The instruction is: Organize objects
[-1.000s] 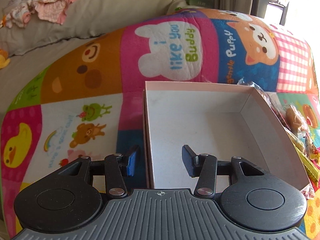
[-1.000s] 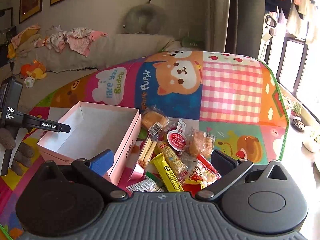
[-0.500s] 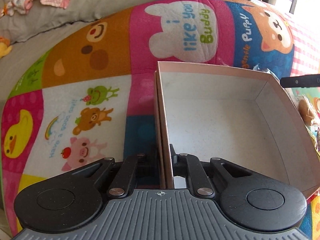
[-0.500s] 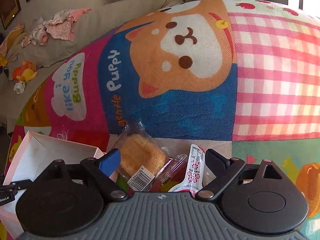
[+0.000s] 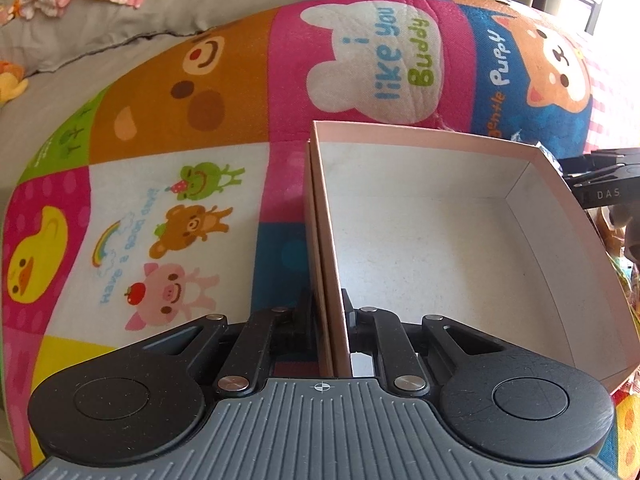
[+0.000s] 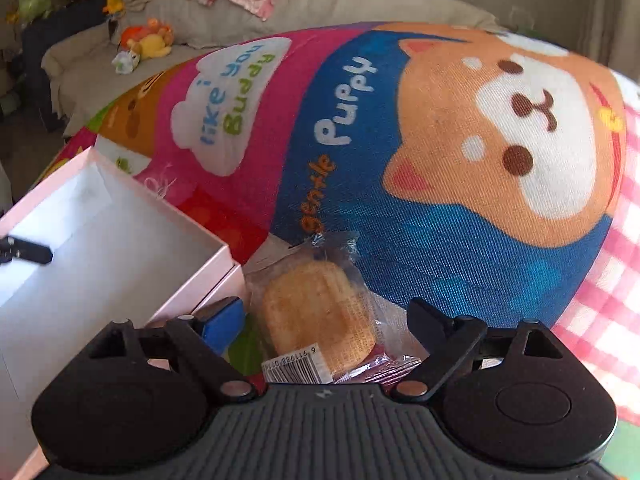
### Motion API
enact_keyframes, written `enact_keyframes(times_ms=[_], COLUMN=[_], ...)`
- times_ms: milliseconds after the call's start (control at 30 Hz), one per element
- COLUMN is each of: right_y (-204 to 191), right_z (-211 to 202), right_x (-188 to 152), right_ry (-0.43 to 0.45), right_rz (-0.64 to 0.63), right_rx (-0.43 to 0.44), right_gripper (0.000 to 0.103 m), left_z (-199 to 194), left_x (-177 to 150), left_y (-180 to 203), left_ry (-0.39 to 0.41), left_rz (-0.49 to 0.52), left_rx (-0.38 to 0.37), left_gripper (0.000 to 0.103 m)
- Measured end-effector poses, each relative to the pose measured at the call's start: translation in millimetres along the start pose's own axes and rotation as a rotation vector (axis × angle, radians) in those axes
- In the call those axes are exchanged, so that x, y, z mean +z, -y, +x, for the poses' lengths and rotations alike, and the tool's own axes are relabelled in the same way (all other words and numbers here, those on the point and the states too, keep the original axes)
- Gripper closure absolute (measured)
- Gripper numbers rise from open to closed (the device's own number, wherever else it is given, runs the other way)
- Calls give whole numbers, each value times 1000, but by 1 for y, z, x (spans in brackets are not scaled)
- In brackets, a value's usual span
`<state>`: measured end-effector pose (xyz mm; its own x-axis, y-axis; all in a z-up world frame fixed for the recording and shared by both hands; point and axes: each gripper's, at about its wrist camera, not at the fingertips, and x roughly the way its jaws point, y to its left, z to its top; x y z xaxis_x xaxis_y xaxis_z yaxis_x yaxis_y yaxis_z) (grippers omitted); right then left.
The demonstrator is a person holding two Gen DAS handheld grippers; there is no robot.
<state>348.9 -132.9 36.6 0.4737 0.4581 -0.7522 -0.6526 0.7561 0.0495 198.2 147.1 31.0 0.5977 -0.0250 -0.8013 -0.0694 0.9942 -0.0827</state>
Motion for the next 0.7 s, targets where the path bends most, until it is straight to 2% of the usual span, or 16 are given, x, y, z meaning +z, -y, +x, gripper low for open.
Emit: enact_keyframes(times_ms=[100, 133, 233, 333, 500, 633, 700], right_y=[0, -2, -5, -20, -60, -81, -88], right_z=[-8, -16, -61, -114, -190, -218, -217], right_x=[-10, -12, -24, -40, -79, -110, -135], right_ry=[-3, -4, 32, 74, 83, 18, -68], right_rz=[68, 89, 199, 217, 207, 260, 319], right_rx=[-14, -19, -35, -78, -129, -94, -45], right_gripper=[31, 41, 47, 48, 48, 48, 48], left_z=[0, 0, -2, -4, -6, -8, -8], left_x=[1, 0, -2, -6, -11, -15, -17], left_y=[2, 3, 7, 11, 12, 12, 11], left_ry=[0, 2, 6, 13, 29, 37, 36], left_rz=[-7, -4, 0, 2, -19, -30, -32], left_rx=[-8, -10, -17, -29, -32, -35, -39], left_gripper=[90, 91, 91, 90, 90, 89, 89])
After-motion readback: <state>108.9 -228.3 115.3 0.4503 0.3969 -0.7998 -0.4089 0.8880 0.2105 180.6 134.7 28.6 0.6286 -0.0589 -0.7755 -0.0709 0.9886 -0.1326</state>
